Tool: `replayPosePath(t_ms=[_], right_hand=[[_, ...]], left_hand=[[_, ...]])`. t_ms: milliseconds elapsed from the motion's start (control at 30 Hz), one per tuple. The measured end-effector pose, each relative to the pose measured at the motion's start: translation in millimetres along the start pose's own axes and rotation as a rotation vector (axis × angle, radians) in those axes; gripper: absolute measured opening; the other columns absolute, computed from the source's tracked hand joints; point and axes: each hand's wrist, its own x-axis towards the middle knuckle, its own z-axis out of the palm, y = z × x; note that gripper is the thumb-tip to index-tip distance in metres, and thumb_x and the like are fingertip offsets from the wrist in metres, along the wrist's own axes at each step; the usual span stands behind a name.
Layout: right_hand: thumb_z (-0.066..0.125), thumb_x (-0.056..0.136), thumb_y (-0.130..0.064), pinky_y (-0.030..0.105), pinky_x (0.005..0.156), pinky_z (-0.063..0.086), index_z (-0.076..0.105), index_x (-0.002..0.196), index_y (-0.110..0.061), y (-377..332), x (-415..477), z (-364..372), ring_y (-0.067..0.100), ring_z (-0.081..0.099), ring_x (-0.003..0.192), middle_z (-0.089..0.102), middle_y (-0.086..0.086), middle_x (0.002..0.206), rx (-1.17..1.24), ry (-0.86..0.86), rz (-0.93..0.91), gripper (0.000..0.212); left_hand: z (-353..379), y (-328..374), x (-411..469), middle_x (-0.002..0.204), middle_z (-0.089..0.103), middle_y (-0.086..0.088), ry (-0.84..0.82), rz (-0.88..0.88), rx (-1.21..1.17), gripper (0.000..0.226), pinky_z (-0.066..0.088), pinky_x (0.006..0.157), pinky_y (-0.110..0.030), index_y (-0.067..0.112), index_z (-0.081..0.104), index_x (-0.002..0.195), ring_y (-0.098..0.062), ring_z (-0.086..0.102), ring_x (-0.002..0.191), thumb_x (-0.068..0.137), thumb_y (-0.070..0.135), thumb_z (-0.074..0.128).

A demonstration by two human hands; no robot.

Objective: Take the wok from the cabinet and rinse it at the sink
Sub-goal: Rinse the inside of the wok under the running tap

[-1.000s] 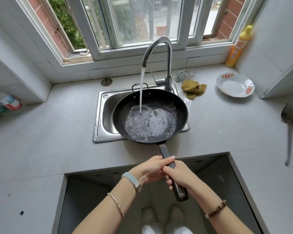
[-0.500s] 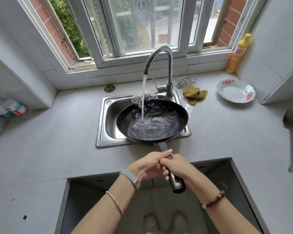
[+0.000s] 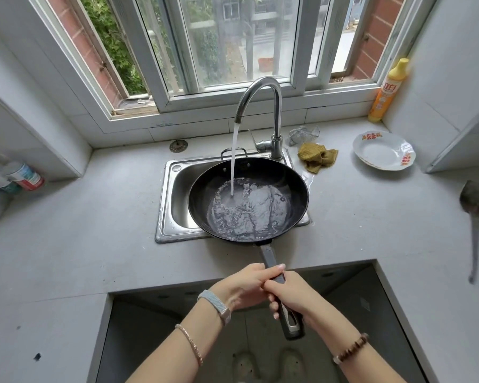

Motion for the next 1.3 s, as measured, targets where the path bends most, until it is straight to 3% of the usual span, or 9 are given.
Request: replayPosePath(t_ms=[367,1000,1300], right_hand=[[0.051,0.087,-0.003,0.027,0.042,0.048,0.056,0.087,-0.003,22,-2,2,0.016,0.049,0.040,0.051,0.007,0.053,0.019,0.026,0.028,0.005],[0.049,0.087,0.000,0.028,0.042,0.050,0.055,0.082,-0.008,34,-10,9,0.016,0.048,0.041,0.051,0.007,0.055,-0.006,0.026,0.004,0.012],[0.050,0.087,-0.007,0.023,0.041,0.045,0.058,0.078,-0.003,-7,-9,5,0.012,0.048,0.041,0.051,0.005,0.056,0.056,0.040,-0.041,0.013]], left_hand=[[1,-19,2,0.046,0.048,-0.010,0.020,-0.024,0.013,0.026,0.051,0.042,-0.034,0.000,0.048,0.084,-0.022,0.051,0.036,0.098,0.022,0.052],[3,-35,2,0.057,0.059,-0.007,0.104,-0.041,0.044,0.020,0.047,0.036,-0.028,0.001,0.047,0.088,-0.019,0.049,0.033,0.098,0.018,0.051],[7,8,-5,0.042,0.039,-0.008,0.110,0.007,-0.031,0.034,0.047,0.039,-0.026,0.002,0.051,0.072,-0.020,0.047,0.032,0.098,0.025,0.051]])
